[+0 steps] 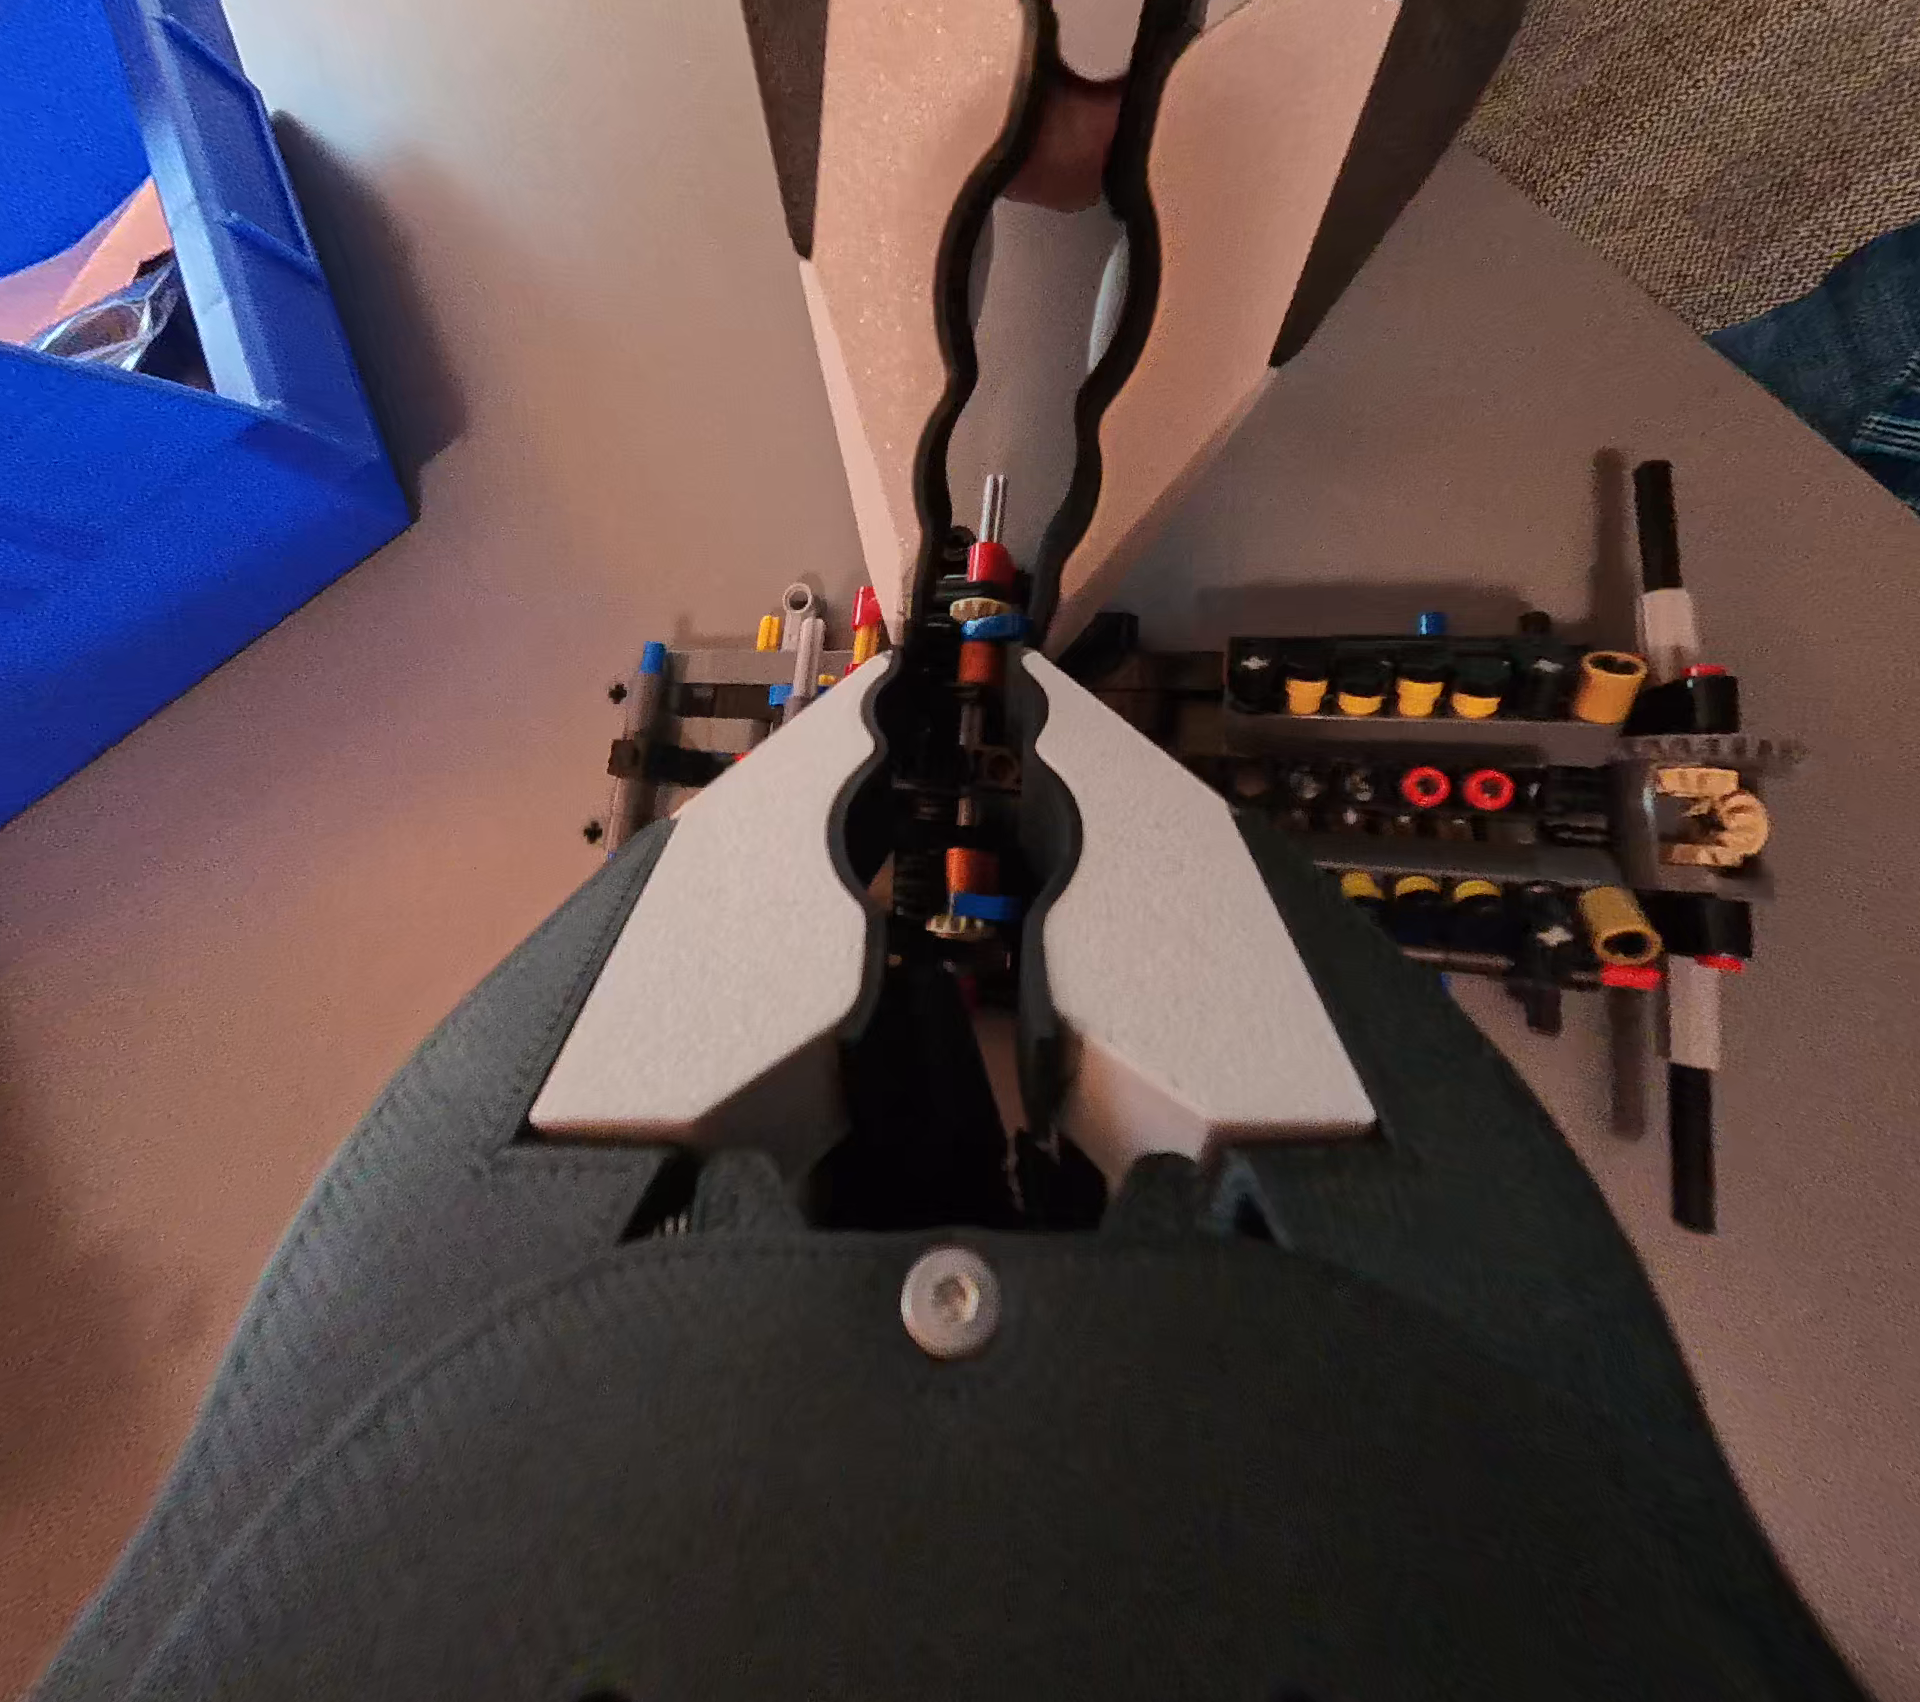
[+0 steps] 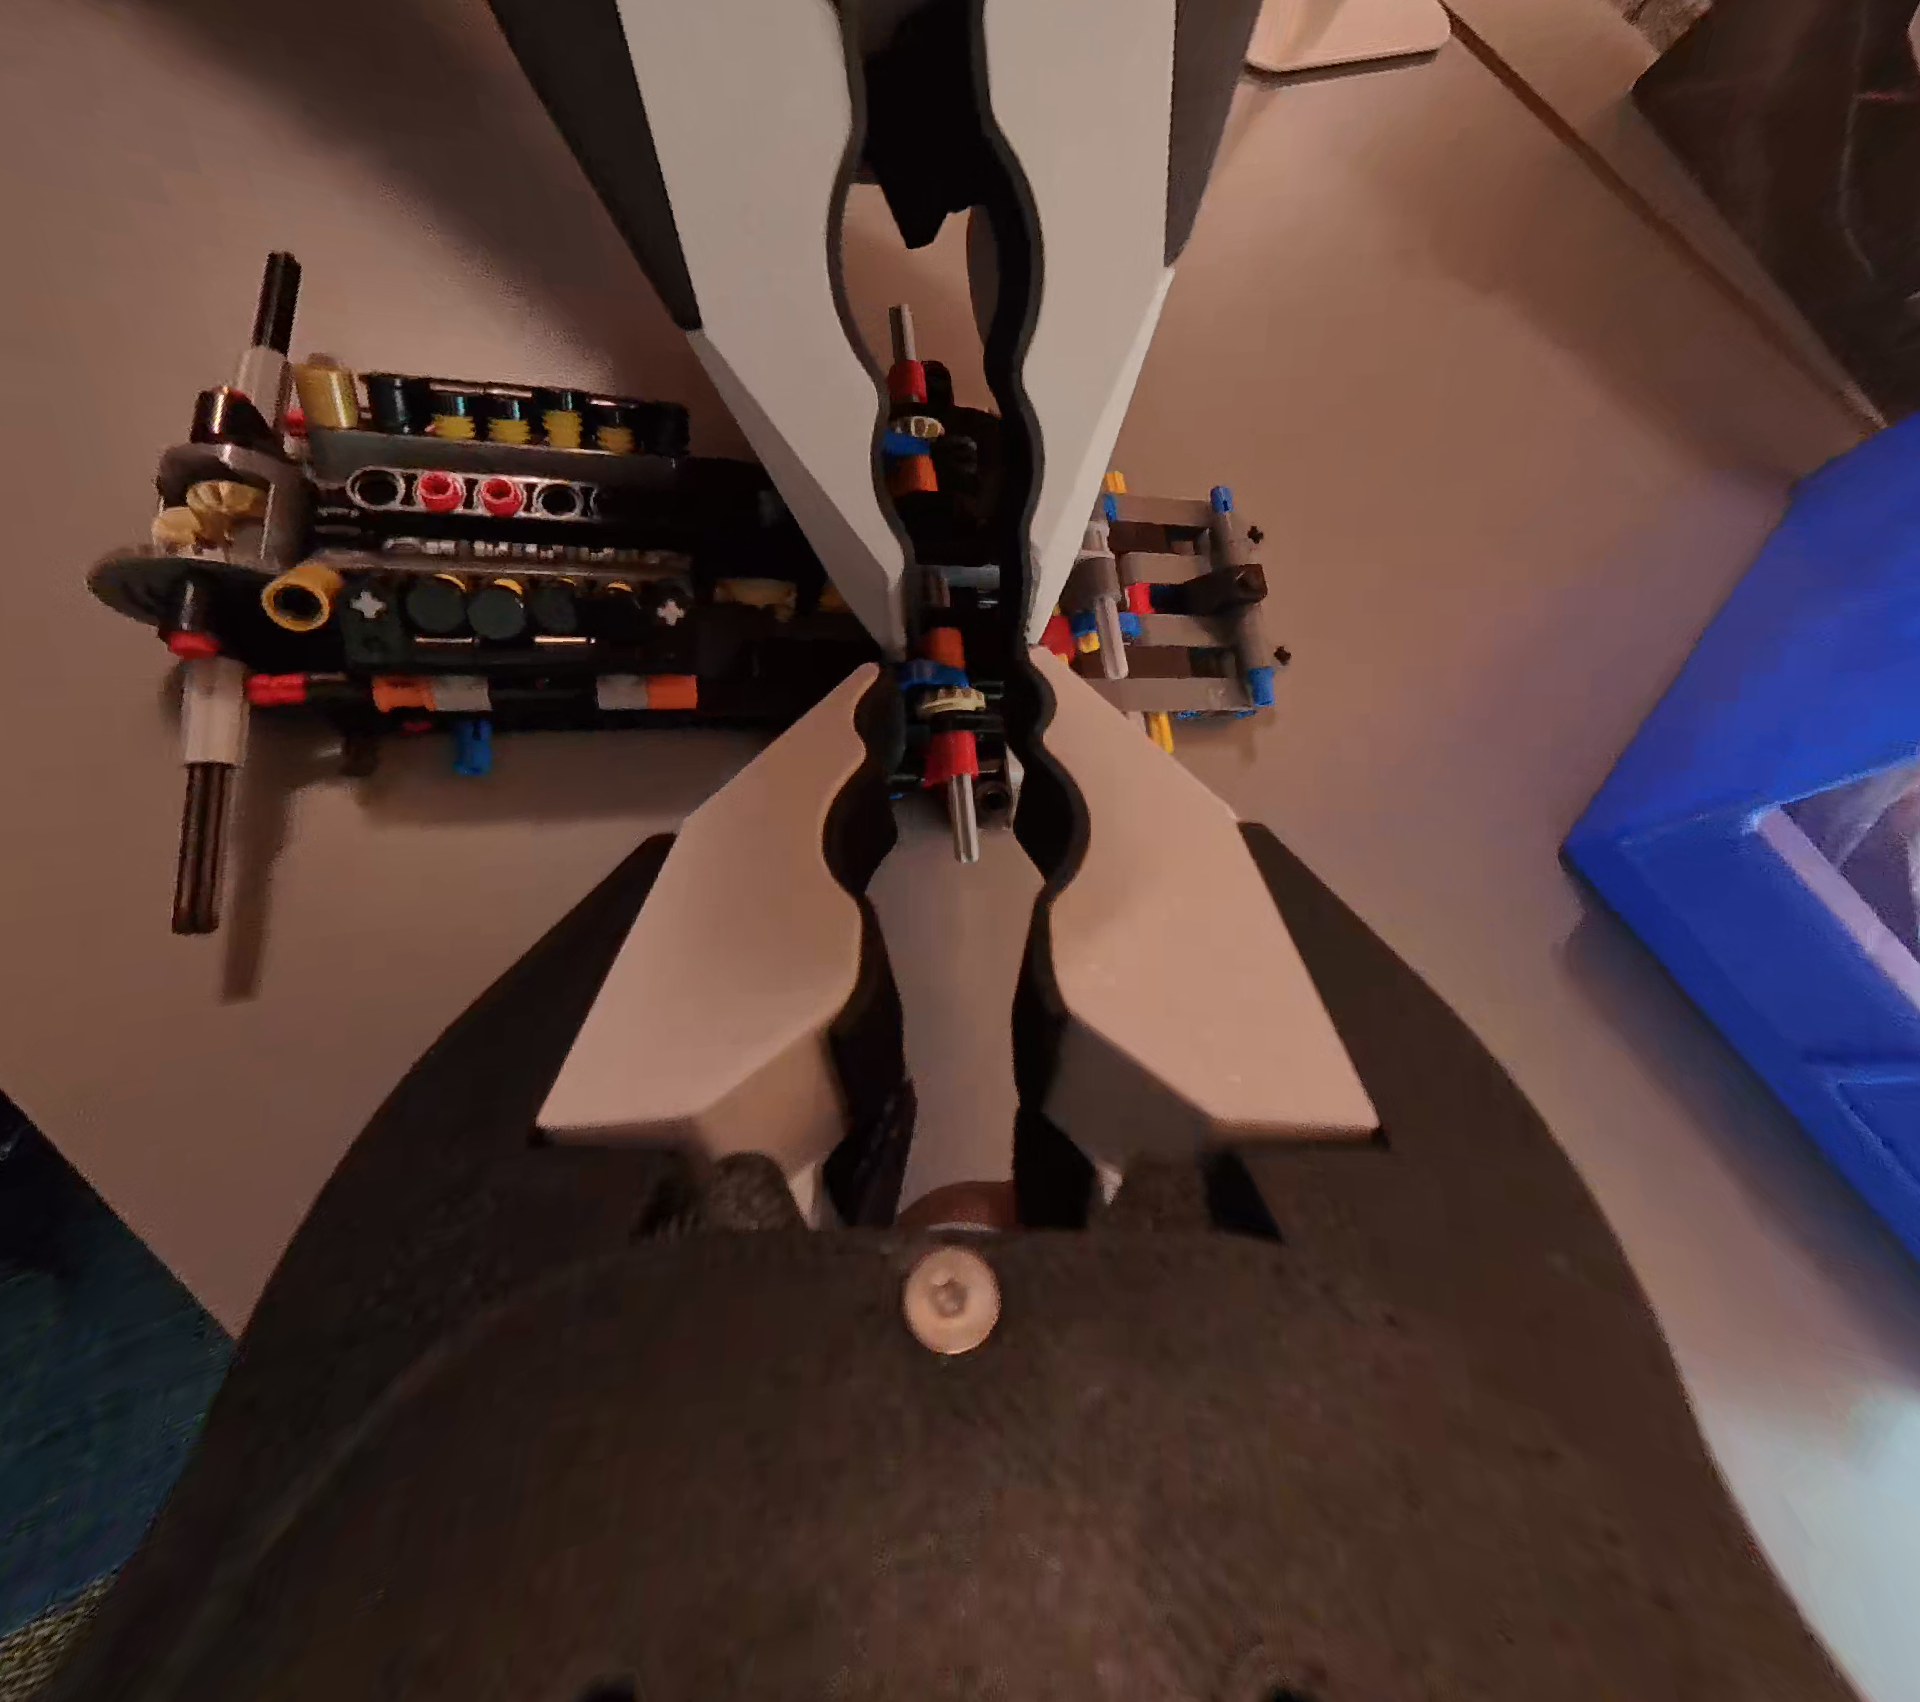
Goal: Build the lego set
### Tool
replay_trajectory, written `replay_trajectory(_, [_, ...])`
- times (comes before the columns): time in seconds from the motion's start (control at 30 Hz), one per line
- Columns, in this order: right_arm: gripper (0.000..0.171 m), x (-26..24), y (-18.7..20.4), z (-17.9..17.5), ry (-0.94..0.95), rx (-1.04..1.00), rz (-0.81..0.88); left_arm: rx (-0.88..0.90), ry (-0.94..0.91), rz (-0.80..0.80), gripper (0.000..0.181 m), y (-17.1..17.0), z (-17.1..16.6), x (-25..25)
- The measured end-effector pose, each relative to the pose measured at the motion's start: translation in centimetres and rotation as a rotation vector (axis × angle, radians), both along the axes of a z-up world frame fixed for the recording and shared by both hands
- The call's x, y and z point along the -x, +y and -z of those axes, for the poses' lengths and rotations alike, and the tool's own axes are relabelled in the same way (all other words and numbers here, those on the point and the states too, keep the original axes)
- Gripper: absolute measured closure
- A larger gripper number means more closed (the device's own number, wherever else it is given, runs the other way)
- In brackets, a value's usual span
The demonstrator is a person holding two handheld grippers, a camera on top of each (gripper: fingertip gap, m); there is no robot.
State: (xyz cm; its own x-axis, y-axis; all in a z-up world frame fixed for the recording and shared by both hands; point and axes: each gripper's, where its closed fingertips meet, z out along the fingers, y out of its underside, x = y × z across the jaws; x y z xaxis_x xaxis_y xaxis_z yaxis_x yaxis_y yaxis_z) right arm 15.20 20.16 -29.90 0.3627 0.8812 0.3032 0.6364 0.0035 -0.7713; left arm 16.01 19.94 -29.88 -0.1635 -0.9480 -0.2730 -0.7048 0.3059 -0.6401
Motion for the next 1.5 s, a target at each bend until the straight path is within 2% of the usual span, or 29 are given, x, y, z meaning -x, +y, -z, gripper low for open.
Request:
replay_trajectory(0.6, [0.156,-0.3,0.3,-0.1,0.128,0.274,0.008,0.017,-0.05,-0.04,0.165,0.3,-0.1,-0.3])
replay_trajectory(0.7, [0.156,-0.3,0.3,-0.1,0.136,0.287,0.005,0.032,-0.07,-0.05,0.165,0.4,-0.1,-0.4])
replay_trajectory(0.83, [0.154,-0.2,0.2,-0.1,0.103,0.199,0.0,0.032,-0.079,-0.057,0.169,0.3,-0.2,-0.4])
replay_trajectory(1.07, [0.149,-0.4,-0.5,-0.6,0.173,0.285,-0.013,0.041,-0.098,-0.054,0.17,-0.1,-0.1,-0.7])
replay_trajectory(1.2, [0.161,-0.9,-0.3,-1.6,0.265,0.345,-0.004,0.043,-0.101,-0.053,0.17,-0.1,-0.1,-0.7])
replay_trajectory(1.5, [0.158,-1.0,-0.2,-0.4,0.121,0.29,0.014,0.056,-0.101,-0.052,0.17,-0.2,0.0,-0.7])
